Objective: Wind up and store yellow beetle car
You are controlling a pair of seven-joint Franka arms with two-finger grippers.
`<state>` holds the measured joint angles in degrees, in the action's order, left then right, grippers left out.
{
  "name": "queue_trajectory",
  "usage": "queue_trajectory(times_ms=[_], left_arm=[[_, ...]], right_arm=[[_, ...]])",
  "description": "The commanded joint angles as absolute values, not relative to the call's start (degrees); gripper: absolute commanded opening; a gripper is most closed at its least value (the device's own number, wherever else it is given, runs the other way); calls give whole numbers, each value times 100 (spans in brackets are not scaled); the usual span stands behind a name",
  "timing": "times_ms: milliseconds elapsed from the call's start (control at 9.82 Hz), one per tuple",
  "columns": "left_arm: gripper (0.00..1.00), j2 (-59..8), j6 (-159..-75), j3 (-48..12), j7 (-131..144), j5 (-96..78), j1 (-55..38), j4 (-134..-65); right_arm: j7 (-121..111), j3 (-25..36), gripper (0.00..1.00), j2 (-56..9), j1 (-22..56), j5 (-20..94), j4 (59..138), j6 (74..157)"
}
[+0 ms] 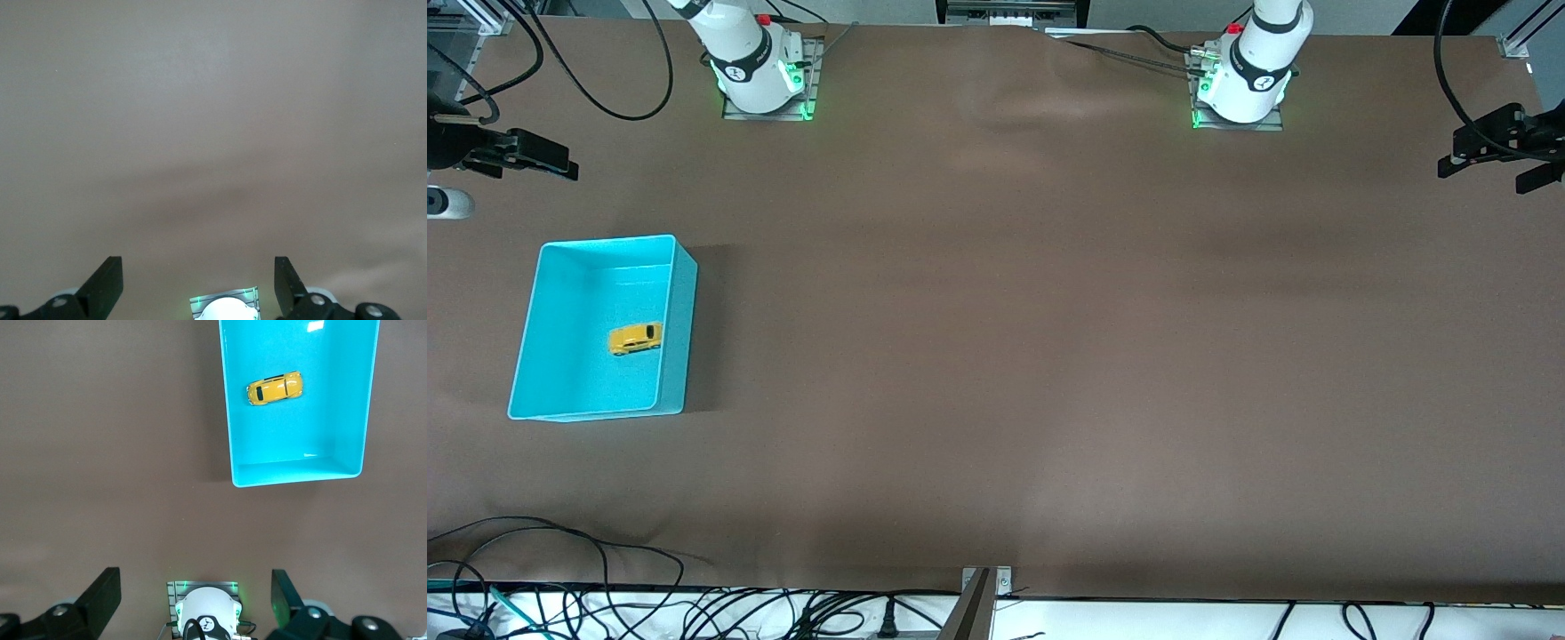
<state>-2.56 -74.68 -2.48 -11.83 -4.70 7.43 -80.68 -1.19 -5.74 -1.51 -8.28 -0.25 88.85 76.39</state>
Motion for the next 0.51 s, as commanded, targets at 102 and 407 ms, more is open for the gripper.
queue_trajectory(times_ms=[102, 407], left_arm=[[100, -281, -7479, -211, -1283, -352, 782, -7954], [100, -281, -7576, -237, -1230, -185, 782, -7954]], right_arm=[[-149, -589, 100, -176, -861, -17, 8771, 7515], [-167, -580, 100, -176, -870, -18, 8771, 7497]])
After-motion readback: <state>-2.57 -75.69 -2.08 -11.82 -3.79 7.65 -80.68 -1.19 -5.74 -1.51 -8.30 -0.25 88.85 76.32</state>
